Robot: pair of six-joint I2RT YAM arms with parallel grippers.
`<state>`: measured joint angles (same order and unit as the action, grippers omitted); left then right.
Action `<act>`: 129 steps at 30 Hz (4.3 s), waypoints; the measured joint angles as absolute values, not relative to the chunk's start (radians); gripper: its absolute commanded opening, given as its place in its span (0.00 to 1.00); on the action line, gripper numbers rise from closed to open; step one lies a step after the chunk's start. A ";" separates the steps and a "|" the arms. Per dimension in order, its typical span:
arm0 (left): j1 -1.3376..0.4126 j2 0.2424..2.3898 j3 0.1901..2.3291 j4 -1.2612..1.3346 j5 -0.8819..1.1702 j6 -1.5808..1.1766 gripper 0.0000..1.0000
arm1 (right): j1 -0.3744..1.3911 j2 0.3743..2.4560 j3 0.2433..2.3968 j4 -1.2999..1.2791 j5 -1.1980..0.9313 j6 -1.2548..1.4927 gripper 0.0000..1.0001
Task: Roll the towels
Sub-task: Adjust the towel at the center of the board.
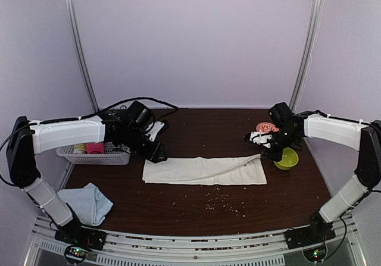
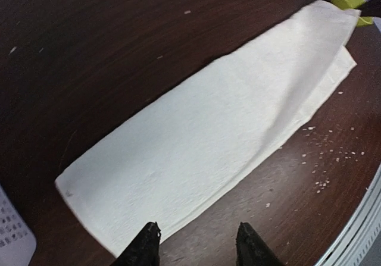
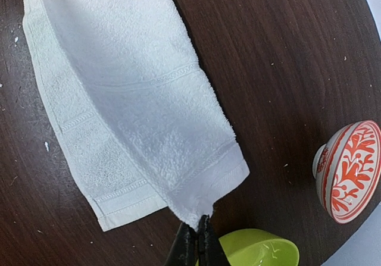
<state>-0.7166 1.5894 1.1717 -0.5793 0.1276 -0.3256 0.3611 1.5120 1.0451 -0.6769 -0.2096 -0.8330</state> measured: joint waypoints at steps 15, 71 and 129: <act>-1.174 2.020 1.505 -0.092 0.142 0.013 0.29 | 0.361 1.490 1.044 -0.653 -0.251 -0.791 0.00; -1.243 2.603 2.023 -0.026 -0.056 0.013 0.15 | 0.366 1.420 0.930 -0.717 -0.319 -0.786 0.04; -1.145 2.038 1.230 0.448 0.000 -0.172 0.16 | 0.367 1.320 0.899 -0.825 -0.349 -0.870 0.06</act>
